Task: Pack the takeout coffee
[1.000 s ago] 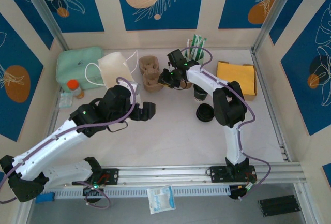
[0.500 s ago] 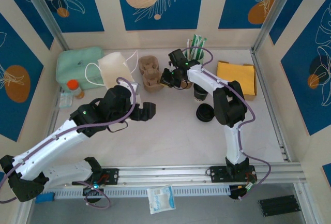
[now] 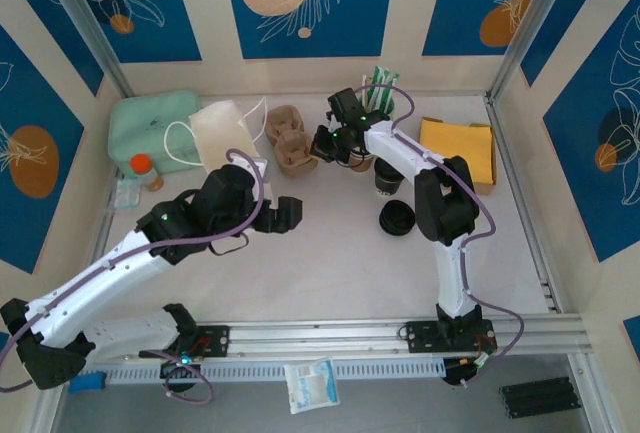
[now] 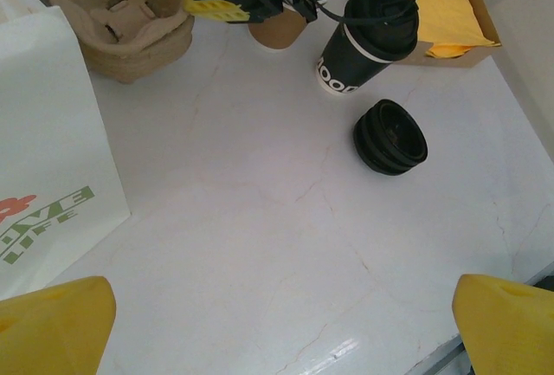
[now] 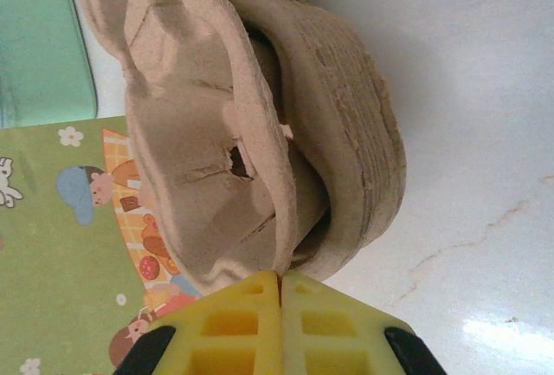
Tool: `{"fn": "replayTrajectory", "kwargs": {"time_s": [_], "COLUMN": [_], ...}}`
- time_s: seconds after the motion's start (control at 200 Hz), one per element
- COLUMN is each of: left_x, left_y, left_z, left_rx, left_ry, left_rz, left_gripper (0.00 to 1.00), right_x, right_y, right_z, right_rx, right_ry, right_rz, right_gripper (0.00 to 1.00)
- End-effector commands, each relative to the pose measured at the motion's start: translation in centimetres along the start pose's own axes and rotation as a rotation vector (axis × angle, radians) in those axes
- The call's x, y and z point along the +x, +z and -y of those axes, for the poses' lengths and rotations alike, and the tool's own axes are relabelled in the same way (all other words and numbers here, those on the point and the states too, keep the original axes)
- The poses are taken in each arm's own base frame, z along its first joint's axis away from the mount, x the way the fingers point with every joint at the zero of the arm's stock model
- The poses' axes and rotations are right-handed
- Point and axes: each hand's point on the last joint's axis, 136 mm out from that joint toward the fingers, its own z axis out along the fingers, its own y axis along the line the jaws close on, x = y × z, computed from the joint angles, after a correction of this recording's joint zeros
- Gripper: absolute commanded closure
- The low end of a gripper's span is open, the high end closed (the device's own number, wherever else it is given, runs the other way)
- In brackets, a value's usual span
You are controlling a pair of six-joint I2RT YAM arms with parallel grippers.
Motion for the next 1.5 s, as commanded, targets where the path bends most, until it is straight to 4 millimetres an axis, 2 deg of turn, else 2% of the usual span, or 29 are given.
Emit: {"fn": "replayTrajectory", "kwargs": {"time_s": [0.0,0.45,0.785,1.11,1.255,1.496], "left_x": [-0.1,-0.2,-0.4,-0.5,-0.5,-0.4], "left_y": [0.1,0.3,0.8,1.5,1.7,1.8], "left_z": [0.5,0.5,0.9,1.4,1.6,1.7], "left_rx": [0.01,0.009,0.013,0.019,0.023,0.024], "left_ry": [-0.003,-0.007,-0.007,-0.004,0.0,0.001], "left_rz": [0.004,0.007,0.004,-0.002,-0.004,-0.005], "left_gripper": [0.01,0.0,0.01,0.01,0.01,0.01], "right_x": [-0.9,-0.6,1.8,7.1,10.1,16.1], "right_y": [-3.6,-7.4,-9.9,-11.1,-11.5,-10.1], "right_z": [-3.5,-5.5,-5.1,-2.0,-0.6,4.4], "right_rx": [-0.093,-0.165,-0.202,-0.195,-0.185,-0.132], "right_ry": [-0.044,-0.066,-0.065,-0.037,-0.025,0.033], "right_rz": [0.04,0.082,0.097,0.084,0.074,0.012], "right_gripper": [1.0,1.0,1.0,1.0,1.0,1.0]}}
